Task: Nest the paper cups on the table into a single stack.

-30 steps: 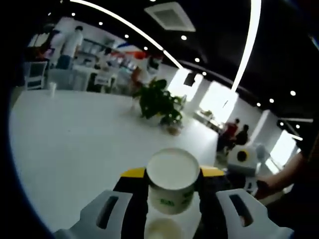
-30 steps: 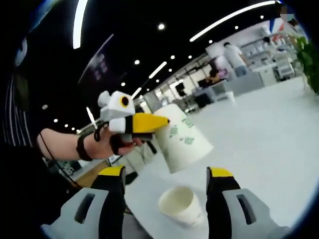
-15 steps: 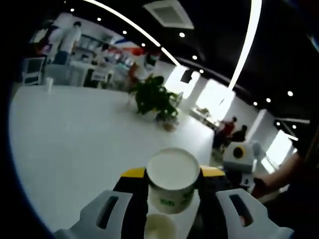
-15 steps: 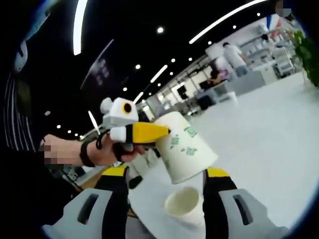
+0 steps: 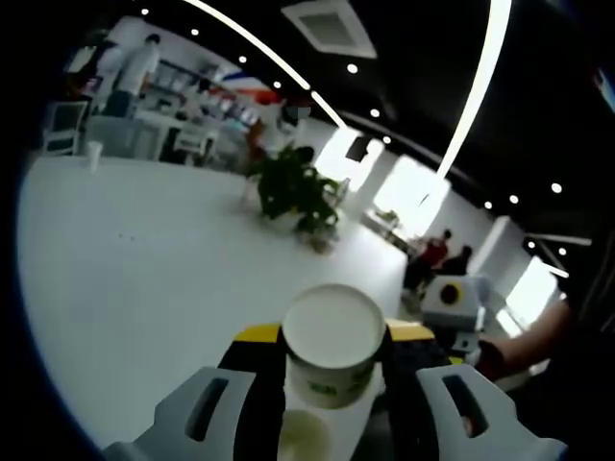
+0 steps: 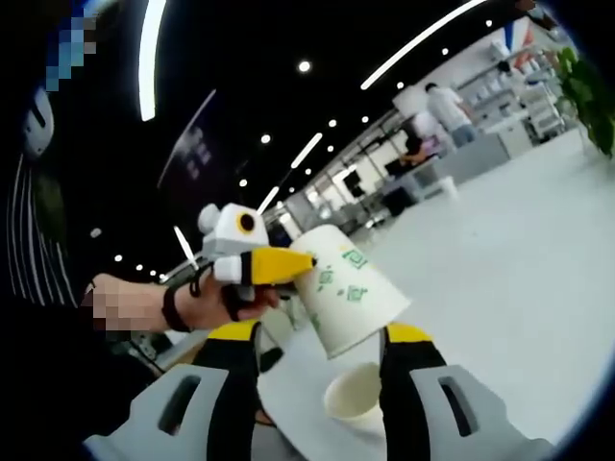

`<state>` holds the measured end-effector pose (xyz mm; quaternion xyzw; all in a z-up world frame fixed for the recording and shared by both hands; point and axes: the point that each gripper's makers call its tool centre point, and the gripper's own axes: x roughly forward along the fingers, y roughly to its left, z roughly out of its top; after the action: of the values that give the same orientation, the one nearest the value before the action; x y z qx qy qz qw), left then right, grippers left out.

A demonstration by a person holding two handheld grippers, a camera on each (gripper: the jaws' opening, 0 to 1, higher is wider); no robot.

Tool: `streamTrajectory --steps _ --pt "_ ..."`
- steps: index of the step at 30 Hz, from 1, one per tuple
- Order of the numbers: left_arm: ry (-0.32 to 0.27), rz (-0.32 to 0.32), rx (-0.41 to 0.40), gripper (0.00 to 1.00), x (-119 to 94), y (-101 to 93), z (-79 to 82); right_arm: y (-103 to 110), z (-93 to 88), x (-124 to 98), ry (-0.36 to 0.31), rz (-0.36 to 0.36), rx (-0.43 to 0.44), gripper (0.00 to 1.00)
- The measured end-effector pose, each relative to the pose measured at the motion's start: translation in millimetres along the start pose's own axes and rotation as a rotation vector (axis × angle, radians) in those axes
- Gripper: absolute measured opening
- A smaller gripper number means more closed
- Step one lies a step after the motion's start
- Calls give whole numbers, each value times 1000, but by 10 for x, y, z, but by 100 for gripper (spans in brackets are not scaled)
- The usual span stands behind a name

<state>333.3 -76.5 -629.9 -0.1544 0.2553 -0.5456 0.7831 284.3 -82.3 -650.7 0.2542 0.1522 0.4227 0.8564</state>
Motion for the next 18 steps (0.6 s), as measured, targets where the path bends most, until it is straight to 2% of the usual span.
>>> streamTrajectory --steps 18 --pt "-6 -36 -39 37 -74 -55 -77 1 134 -35 -52 26 46 32"
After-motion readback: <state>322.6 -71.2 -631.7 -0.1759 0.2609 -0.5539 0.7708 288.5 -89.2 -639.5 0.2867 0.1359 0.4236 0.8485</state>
